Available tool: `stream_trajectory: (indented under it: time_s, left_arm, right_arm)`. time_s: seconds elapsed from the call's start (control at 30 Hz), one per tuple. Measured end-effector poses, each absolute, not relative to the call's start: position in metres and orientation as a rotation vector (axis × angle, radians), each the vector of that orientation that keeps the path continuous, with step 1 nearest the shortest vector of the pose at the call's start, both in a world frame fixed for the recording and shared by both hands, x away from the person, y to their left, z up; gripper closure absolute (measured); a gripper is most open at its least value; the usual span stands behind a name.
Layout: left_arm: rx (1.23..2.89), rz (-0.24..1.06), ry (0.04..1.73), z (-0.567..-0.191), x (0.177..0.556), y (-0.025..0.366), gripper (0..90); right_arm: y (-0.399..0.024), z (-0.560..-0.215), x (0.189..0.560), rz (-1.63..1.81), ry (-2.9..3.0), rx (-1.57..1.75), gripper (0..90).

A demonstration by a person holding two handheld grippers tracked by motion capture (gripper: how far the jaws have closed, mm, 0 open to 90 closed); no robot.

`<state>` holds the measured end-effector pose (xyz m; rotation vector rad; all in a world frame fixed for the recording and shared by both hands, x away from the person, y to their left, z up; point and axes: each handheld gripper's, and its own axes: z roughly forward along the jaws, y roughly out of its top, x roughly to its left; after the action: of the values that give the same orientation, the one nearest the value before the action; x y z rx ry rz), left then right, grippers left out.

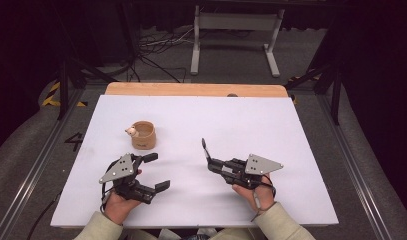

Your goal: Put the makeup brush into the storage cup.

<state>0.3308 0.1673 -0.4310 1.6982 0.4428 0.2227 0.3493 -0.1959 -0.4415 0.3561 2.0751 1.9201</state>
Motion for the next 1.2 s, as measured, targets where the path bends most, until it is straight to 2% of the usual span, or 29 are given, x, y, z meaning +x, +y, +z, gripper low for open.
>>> stream_trajectory:
  time_s: [0.27,1.2]
  left_arm:
    - [1.686,0.156,0.391,-0.414,0.336,0.153,2.9]
    - [1.728,0.11,0.311,-0.385,0.352,0.092,9.4]
  right_arm:
    - [-0.195,-0.441,0.348,1.927,2.075,0.358,80.1]
    - [-0.192,-0.442,0.346,1.915,2.09,0.342,80.0]
